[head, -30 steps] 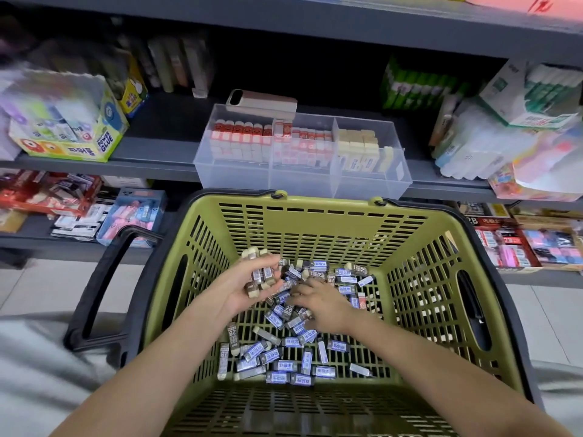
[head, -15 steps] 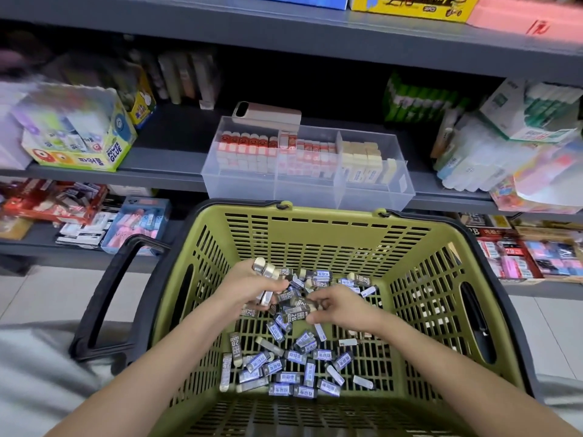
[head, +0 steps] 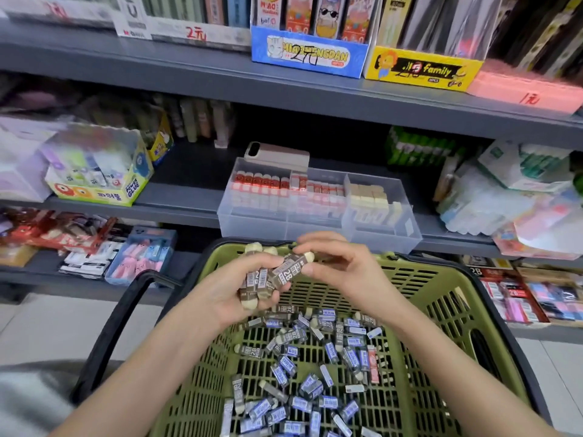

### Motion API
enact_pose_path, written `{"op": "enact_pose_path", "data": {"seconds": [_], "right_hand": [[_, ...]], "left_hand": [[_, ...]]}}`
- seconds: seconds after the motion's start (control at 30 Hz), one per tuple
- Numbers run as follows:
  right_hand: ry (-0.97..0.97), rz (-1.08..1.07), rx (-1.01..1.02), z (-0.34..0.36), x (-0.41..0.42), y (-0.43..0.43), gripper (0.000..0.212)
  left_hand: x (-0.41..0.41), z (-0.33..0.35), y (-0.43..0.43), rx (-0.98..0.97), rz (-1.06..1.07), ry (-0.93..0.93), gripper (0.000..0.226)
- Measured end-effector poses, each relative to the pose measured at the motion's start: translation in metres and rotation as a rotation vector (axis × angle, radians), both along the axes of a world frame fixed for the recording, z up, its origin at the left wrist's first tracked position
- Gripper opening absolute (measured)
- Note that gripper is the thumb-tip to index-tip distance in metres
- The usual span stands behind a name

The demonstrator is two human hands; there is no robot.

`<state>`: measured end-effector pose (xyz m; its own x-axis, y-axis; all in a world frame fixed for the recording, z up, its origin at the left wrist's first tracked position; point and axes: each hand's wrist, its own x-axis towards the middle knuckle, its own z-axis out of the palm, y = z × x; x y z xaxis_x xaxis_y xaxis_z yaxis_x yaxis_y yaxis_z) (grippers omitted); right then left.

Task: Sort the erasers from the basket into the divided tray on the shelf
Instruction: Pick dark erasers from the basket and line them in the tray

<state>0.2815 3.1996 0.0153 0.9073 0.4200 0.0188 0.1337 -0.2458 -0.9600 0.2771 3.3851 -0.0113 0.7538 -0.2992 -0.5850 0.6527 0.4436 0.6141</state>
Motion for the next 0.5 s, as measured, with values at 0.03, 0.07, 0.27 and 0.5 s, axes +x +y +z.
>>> {"op": "enact_pose_path", "data": {"seconds": [0.03,0.07,0.27,0.5], "right_hand": [[-0.018,-0.011,0.008,0.002,0.002,0.005,0.026],[-0.027,-0.016,0.021,0.004,0.004,0.01,0.025],[-0.142,-0.064,-0.006,0.009,0.016,0.037,0.027],[-0.127,-0.219,0.05,0.013,0.044,0.043,0.021]], "left_hand": [[0.001,0.003,0.003,-0.018,0.029,-0.017,0.016],[0.003,0.007,0.006,-0.032,0.053,-0.036,0.014],[0.011,0.019,0.026,-0.015,0.179,-0.139,0.035],[0.034,0.019,0.066,0.178,0.415,-0.293,0.043]]}}
